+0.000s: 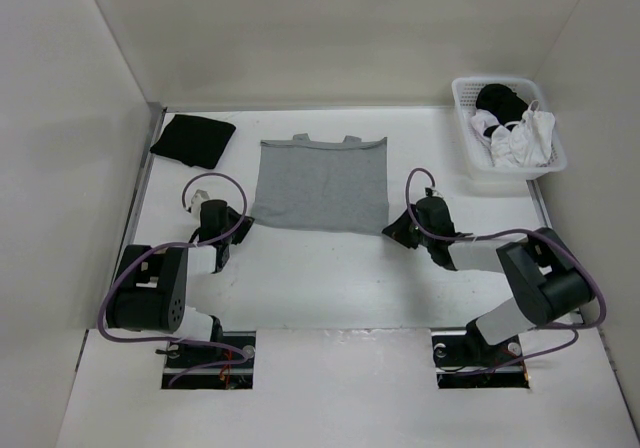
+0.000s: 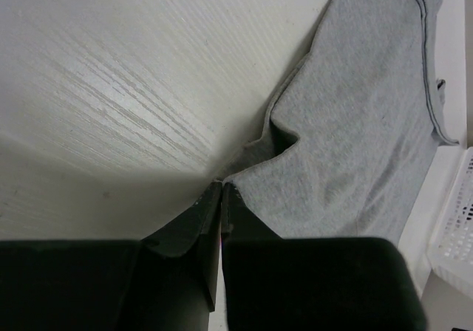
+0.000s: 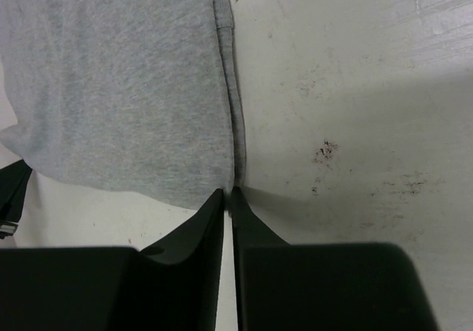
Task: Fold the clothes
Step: Fold the tank top
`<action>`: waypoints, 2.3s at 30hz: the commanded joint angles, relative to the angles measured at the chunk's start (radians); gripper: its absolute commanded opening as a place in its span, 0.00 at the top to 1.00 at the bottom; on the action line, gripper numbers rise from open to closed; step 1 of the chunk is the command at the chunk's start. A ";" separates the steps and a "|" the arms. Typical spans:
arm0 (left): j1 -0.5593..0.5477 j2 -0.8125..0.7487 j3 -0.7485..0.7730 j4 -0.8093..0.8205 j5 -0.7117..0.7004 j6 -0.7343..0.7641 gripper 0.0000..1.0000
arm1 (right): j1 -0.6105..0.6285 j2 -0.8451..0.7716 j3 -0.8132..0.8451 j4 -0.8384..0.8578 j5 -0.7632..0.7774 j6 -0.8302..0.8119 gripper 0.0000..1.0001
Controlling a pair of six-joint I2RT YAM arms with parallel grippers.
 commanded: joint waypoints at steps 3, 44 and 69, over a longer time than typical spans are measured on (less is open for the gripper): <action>0.001 -0.109 -0.005 0.048 0.009 -0.008 1.00 | -0.008 -0.078 0.000 0.040 0.003 0.003 0.94; -0.006 -0.051 0.530 -0.213 -0.072 0.002 1.00 | -0.204 0.106 0.682 -0.263 -0.216 -0.163 0.95; 0.053 -0.943 -0.147 -0.478 0.095 0.014 0.99 | -0.023 -0.664 -0.087 -0.373 -0.008 -0.109 0.95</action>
